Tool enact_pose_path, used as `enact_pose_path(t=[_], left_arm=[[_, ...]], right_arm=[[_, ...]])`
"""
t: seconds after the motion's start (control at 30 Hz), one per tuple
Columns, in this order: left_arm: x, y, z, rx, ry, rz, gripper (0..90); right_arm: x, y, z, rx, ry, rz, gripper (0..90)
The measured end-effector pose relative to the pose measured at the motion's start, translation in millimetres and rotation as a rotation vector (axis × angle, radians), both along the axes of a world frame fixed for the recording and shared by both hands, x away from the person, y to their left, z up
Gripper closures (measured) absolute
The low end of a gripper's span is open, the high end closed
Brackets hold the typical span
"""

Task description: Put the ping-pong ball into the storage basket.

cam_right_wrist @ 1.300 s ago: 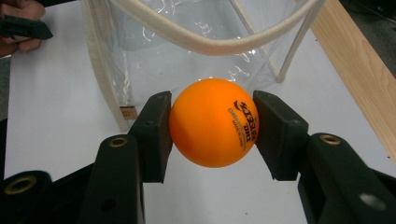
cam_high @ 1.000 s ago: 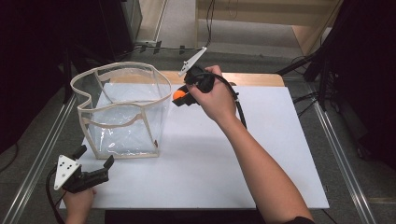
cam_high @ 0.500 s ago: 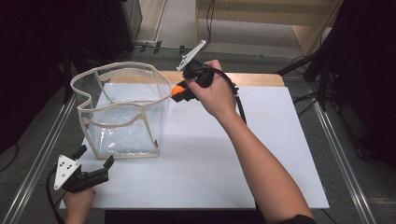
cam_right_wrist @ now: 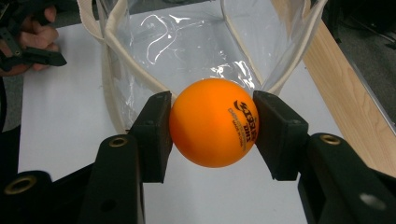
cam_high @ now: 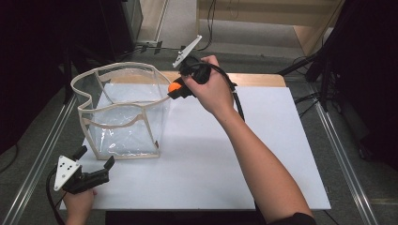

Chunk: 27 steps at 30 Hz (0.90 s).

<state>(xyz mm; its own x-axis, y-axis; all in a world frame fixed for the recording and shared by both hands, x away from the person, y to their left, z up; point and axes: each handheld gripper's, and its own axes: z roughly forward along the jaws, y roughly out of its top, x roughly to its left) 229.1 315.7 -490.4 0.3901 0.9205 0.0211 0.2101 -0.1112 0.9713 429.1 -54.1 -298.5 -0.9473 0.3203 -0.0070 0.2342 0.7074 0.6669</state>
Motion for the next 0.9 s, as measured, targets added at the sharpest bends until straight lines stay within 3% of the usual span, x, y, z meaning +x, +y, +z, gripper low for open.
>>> enact_pose_path(t=[0.33,0.9], left_arm=[[0.2,0.3,0.0,-0.001,-0.001,0.000,0.0],[0.2,0.5,0.1,0.000,-0.001,-0.001,0.0]], right_arm=[[2.7,6.5,1.0,-0.001,0.014,-0.012,48.0],[8.8,21.1,3.0,0.009,0.000,-0.015,46.7]])
